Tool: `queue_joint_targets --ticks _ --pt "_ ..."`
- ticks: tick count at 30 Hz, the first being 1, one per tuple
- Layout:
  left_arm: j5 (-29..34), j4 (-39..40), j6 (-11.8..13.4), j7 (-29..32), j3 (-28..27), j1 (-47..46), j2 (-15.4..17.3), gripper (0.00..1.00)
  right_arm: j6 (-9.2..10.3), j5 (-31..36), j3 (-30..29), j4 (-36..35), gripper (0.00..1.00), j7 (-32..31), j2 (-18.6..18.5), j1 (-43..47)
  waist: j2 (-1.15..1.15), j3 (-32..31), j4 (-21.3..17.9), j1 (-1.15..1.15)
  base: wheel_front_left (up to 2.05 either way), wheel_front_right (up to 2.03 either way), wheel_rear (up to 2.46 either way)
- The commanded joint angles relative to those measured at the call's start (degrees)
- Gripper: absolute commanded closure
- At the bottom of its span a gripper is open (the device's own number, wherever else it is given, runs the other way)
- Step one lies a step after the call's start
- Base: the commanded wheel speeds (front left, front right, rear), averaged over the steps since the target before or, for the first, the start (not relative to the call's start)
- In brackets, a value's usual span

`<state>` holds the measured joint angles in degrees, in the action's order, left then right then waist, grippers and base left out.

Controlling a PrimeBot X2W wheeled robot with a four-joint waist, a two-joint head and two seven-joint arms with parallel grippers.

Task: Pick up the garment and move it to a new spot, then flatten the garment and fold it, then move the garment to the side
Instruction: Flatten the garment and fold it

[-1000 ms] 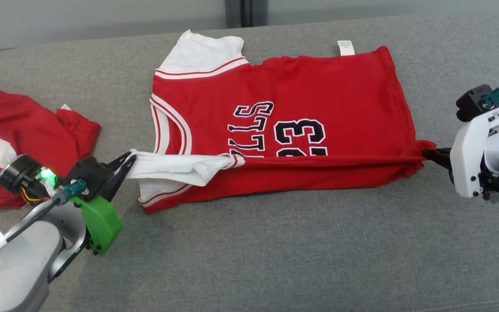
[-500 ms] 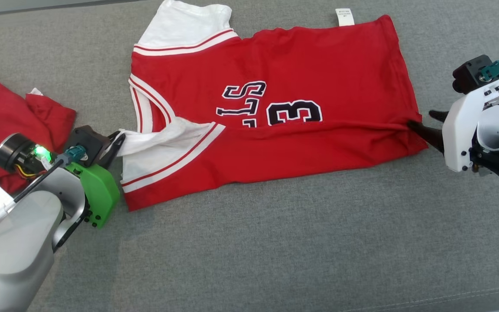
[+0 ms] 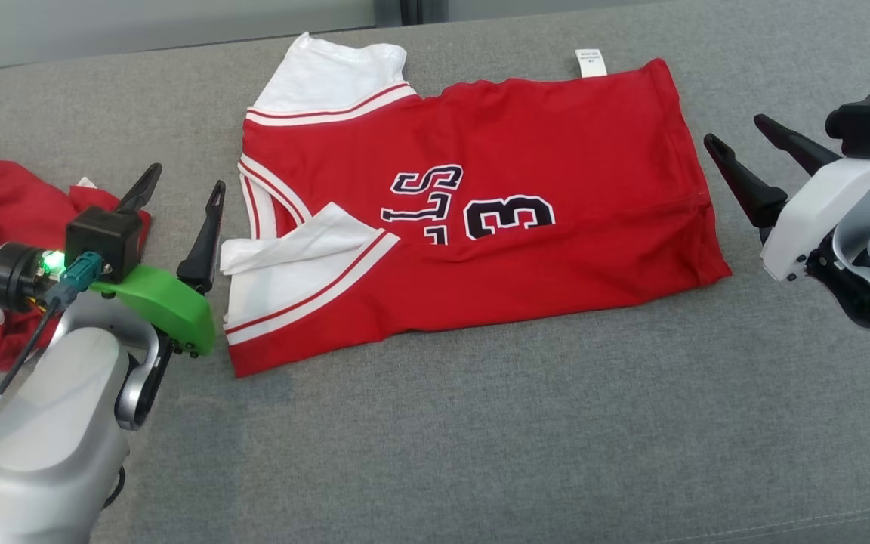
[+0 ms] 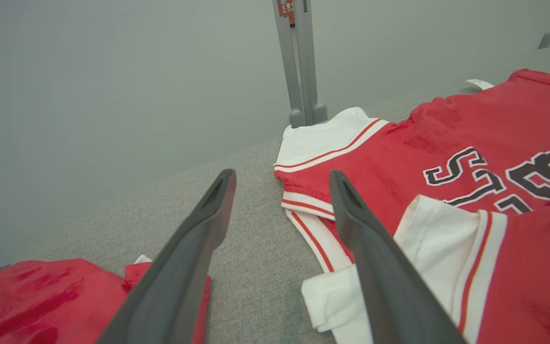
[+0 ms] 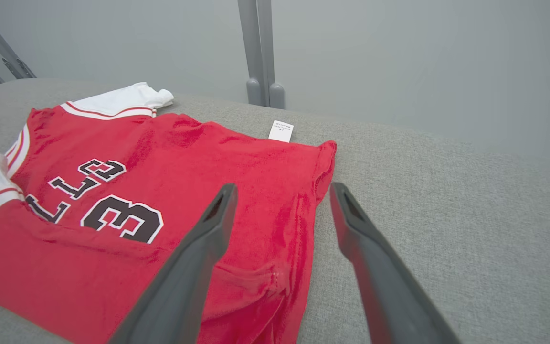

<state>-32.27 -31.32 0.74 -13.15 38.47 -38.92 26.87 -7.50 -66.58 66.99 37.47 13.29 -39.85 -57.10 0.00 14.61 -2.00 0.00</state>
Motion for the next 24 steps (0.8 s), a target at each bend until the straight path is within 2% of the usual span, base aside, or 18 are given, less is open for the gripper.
queue_joint_targets --ticks 1,4,7,9,12,16,19,24 --pt "-1.1 1.1 1.3 -1.1 -1.6 1.8 -1.0 0.00 0.02 1.1 -1.4 0.5 0.00 1.3 0.9 1.8 0.00 -2.1 0.2 0.00 0.00 0.00 0.00" --pt "-2.1 4.5 4.0 -2.0 -5.6 4.9 -2.7 0.00 0.02 4.7 -6.8 -0.2 0.00 2.0 2.2 3.9 0.00 -3.6 0.2 0.00 0.00 0.00 0.00" --pt "-0.4 11.6 6.5 -2.0 -12.3 9.7 -5.4 0.00 0.02 11.5 -17.4 -3.1 0.00 1.9 4.1 9.8 0.00 -4.8 0.1 0.00 0.00 0.00 0.00" --pt "1.4 15.7 6.8 -2.0 -15.6 13.6 -7.4 0.00 0.01 16.9 -24.6 -6.0 0.00 1.9 5.9 14.0 0.00 -5.5 0.0 0.00 0.00 0.00 0.00" --pt "4.3 20.1 5.5 -2.0 -19.6 18.7 -10.6 0.00 0.02 25.0 -35.2 -10.7 0.00 1.9 9.2 21.1 0.00 -6.4 -0.1 0.00 0.00 0.00 0.00" --pt "9.6 22.9 3.4 -2.0 -23.2 24.7 -14.5 0.00 0.01 33.8 -47.4 -17.5 0.00 1.9 15.6 31.1 0.00 -7.4 -0.2 0.00 0.00 0.00 0.00" --pt "12.7 23.3 2.2 -2.0 -26.2 28.0 -17.6 0.00 0.01 38.7 -52.8 -22.0 0.00 1.9 19.8 37.1 0.00 -7.7 -0.3 0.00 0.00 0.00 0.00" --pt "16.3 21.7 1.1 -2.0 -30.1 31.9 -21.4 0.00 0.01 42.2 -57.1 -25.6 0.00 1.9 25.2 43.2 0.00 -7.7 -1.2 0.00 0.00 0.00 0.00"
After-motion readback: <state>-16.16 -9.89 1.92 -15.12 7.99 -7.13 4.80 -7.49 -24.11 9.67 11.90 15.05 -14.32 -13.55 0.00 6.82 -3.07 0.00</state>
